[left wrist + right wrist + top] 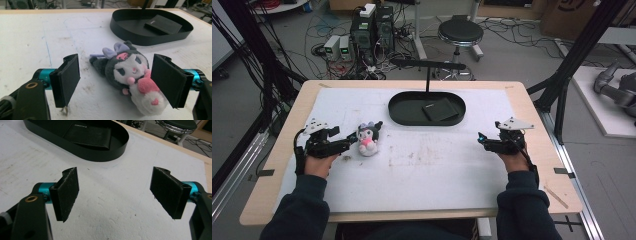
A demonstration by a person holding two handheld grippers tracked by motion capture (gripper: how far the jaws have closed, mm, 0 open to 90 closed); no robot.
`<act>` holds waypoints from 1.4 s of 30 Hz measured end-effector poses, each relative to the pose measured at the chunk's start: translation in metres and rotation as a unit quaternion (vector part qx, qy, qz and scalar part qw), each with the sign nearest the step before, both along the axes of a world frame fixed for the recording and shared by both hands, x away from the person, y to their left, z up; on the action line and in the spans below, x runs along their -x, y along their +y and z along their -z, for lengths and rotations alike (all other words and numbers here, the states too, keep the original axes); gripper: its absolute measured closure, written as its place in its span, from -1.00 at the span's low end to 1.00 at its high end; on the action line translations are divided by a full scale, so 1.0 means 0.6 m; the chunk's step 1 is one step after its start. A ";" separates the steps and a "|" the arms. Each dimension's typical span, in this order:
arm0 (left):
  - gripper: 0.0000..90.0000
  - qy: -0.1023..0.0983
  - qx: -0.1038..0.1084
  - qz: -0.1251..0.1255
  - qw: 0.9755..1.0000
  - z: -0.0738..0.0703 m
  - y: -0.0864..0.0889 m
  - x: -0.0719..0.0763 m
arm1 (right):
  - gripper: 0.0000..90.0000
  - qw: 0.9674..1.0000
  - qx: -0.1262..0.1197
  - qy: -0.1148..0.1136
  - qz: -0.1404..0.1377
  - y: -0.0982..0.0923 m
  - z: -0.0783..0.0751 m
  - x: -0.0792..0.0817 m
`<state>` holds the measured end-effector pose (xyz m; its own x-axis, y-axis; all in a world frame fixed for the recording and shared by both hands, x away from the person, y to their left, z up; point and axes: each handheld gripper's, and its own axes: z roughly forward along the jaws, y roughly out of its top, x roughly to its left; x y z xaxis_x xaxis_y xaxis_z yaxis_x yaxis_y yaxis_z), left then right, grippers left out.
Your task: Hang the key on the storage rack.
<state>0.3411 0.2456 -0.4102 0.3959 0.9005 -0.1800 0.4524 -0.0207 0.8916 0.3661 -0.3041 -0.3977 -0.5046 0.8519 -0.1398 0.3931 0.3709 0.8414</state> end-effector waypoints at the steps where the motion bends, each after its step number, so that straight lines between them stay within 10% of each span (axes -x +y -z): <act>1: -0.49 0.002 -0.002 -0.003 1.000 0.001 -0.004 -0.001 | -0.48 1.000 -0.001 0.000 -0.001 -0.001 0.000 -0.001; 18: -0.43 0.056 0.022 -0.030 0.998 0.011 -0.049 -0.036 | -0.47 1.000 0.000 0.007 -0.014 0.009 0.004 -0.001; 42: -0.53 0.080 -0.059 -0.023 0.995 0.034 -0.113 -0.063 | -0.47 1.000 -0.001 0.013 -0.020 0.011 0.006 -0.004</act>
